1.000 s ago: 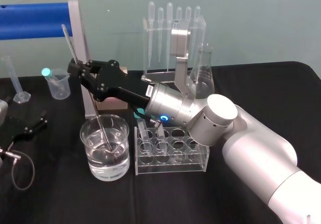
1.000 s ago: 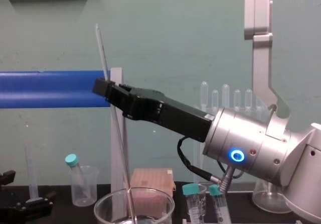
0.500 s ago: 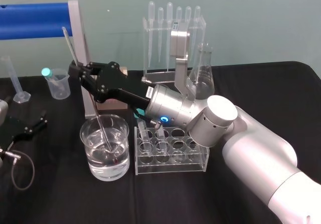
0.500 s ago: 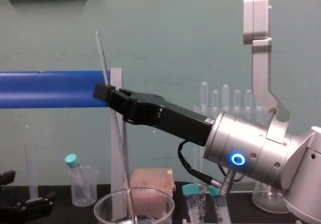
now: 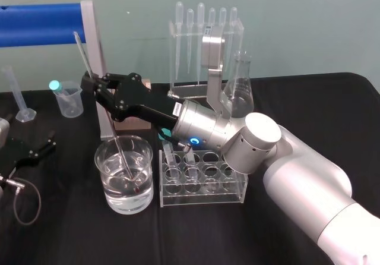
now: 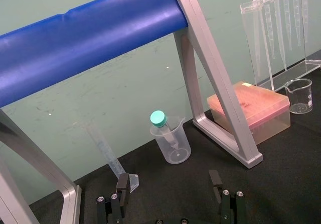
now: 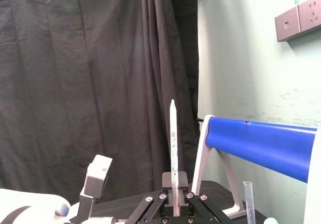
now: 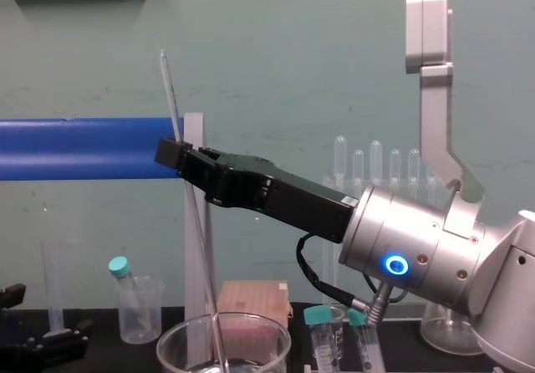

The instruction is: Hold the thermometer with one hand and immerse one end into the beaker, then reinsert it into the test tube rack.

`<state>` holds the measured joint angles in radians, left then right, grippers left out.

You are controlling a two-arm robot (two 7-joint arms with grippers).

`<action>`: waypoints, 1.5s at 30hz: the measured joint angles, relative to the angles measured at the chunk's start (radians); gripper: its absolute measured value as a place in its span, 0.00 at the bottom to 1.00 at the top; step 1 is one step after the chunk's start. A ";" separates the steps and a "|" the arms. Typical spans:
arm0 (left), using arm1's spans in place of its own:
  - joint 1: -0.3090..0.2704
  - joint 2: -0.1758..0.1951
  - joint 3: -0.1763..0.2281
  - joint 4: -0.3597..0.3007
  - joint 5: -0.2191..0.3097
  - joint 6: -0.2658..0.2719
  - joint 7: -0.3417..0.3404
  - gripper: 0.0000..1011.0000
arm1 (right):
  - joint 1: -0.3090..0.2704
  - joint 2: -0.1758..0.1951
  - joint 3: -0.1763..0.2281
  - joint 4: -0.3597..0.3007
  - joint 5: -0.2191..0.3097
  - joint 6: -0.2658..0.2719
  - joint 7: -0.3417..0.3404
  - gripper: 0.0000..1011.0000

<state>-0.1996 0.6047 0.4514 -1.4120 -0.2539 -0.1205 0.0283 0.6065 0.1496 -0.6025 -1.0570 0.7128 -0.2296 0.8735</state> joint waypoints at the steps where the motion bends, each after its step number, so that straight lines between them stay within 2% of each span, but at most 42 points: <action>1: 0.000 0.000 0.000 0.000 0.000 0.000 0.000 1.00 | 0.000 0.000 0.000 0.000 0.000 0.000 0.000 0.06; 45: 0.000 0.000 0.000 0.000 0.000 0.000 0.000 1.00 | 0.000 0.000 0.000 0.000 0.000 0.000 0.000 0.06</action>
<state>-0.1995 0.6047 0.4514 -1.4120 -0.2539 -0.1205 0.0283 0.6065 0.1496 -0.6024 -1.0570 0.7129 -0.2298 0.8735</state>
